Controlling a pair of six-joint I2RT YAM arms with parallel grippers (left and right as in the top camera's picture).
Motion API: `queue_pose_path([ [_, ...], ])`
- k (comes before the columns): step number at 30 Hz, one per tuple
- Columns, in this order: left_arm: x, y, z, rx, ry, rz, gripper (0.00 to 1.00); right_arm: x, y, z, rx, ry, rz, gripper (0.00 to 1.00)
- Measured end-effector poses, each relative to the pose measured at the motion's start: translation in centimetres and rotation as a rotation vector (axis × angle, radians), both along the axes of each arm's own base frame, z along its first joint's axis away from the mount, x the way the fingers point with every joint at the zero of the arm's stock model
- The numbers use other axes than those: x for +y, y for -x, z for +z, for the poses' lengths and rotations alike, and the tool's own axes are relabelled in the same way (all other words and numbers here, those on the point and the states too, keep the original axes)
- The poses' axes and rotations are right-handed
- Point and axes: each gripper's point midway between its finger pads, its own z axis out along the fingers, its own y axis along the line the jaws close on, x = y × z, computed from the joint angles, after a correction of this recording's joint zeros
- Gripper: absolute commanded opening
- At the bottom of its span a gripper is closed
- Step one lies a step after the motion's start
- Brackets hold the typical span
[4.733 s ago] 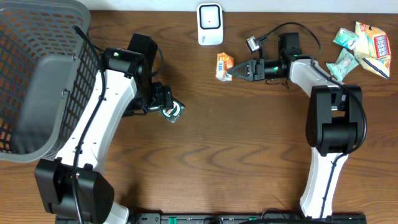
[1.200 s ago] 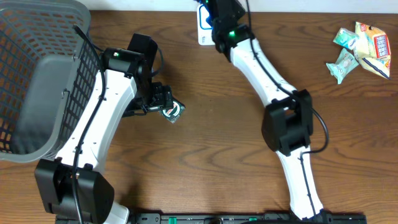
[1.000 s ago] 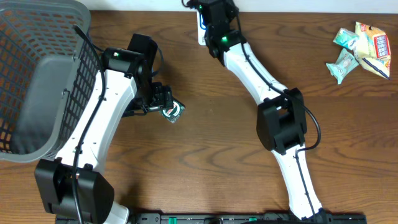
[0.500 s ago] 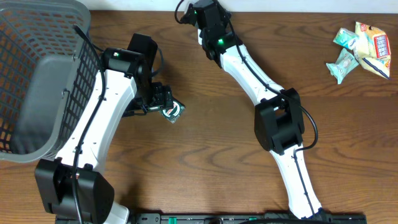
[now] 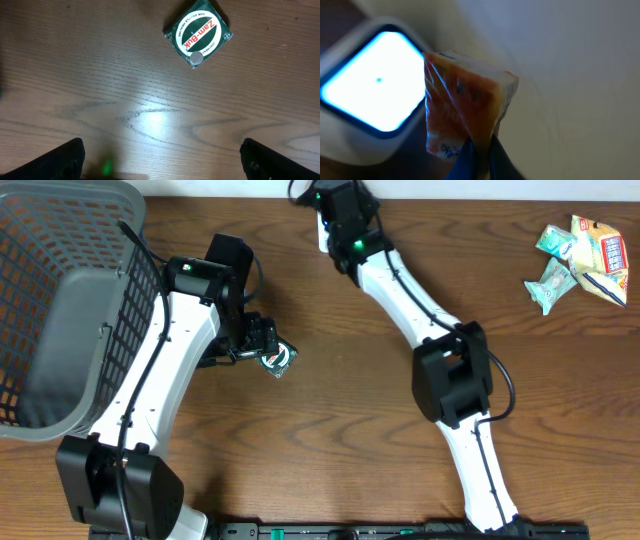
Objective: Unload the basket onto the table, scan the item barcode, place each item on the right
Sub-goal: 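Raise the orange tissue pack up against the white scanner, then carry the orange pack to the right edge and release it, then reach the right gripper to the green Zam-Buk tin and grasp it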
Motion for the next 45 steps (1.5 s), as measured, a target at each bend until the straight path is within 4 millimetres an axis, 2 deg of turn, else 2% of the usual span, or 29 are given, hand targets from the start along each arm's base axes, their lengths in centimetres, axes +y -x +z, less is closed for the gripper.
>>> queue_pose_path([
  [1, 0.0, 0.0, 0.0, 0.000, 0.000, 0.000, 0.98, -0.5, 0.0, 0.3, -0.004, -0.020, -0.022, 0.01],
  [5, 0.0, 0.0, 0.0, 0.000, 0.000, 0.000, 0.98, -7.4, 0.5, 2.8, -0.016, -0.179, -0.232, 0.01],
  [9, 0.0, 0.0, 0.0, 0.000, 0.000, 0.000, 0.98, -16.8, 1.9, 4.8, -0.003, -0.277, -0.439, 0.01],
  [13, 0.0, 0.0, 0.0, 0.000, 0.000, 0.000, 0.97, -26.6, 4.5, 3.8, 0.070, -0.291, -0.648, 0.01],
  [15, 0.0, 0.0, 0.0, 0.000, 0.000, 0.000, 0.98, -30.5, 6.0, 2.9, 0.109, -0.290, -0.731, 0.02],
  [17, 0.0, 0.0, 0.0, 0.000, 0.000, 0.000, 0.98, -34.1, 7.2, 2.4, 0.124, -0.297, -0.809, 0.35],
  [18, 0.0, 0.0, 0.0, 0.000, 0.000, 0.000, 0.97, -35.7, 7.7, 2.3, 0.123, -0.307, -0.840, 0.46],
  [21, 0.0, 0.0, 0.0, 0.000, 0.000, 0.000, 0.98, -39.0, 9.0, 1.8, 0.132, -0.340, -0.908, 0.67],
  [22, 0.0, 0.0, 0.0, 0.000, 0.000, 0.000, 0.97, -39.6, 9.3, 1.7, 0.135, -0.349, -0.918, 0.73],
  [25, 0.0, 0.0, 0.0, 0.000, 0.000, 0.000, 0.98, -41.4, 10.0, 1.3, 0.125, -0.410, -0.961, 0.76],
  [29, 0.0, 0.0, 0.0, 0.000, 0.000, 0.000, 0.98, -41.3, 9.8, 0.1, 0.169, -0.541, -0.916, 0.77],
  [33, 0.0, 0.0, 0.0, 0.000, 0.000, 0.000, 0.98, -38.2, 8.5, -1.0, 0.246, -0.712, -0.786, 0.77],
  [35, 0.0, 0.0, 0.0, 0.000, 0.000, 0.000, 0.98, -35.6, 7.7, -1.3, 0.295, -0.810, -0.690, 0.77],
  [39, 0.0, 0.0, 0.0, 0.000, 0.000, 0.000, 0.98, -28.4, 7.0, -1.2, 0.437, -1.023, -0.451, 0.81],
  [42, 0.0, 0.0, 0.0, 0.000, 0.000, 0.000, 0.98, -21.9, 8.1, -0.9, 0.592, -1.159, -0.291, 0.86],
  [44, 0.0, 0.0, 0.0, 0.000, 0.000, 0.000, 0.98, -18.4, 9.4, -0.9, 0.693, -1.204, -0.236, 0.99],
  [45, 0.0, 0.0, 0.0, 0.001, 0.000, 0.000, 0.98, -16.5, 10.4, -1.1, 0.755, -1.219, -0.218, 0.99],
])
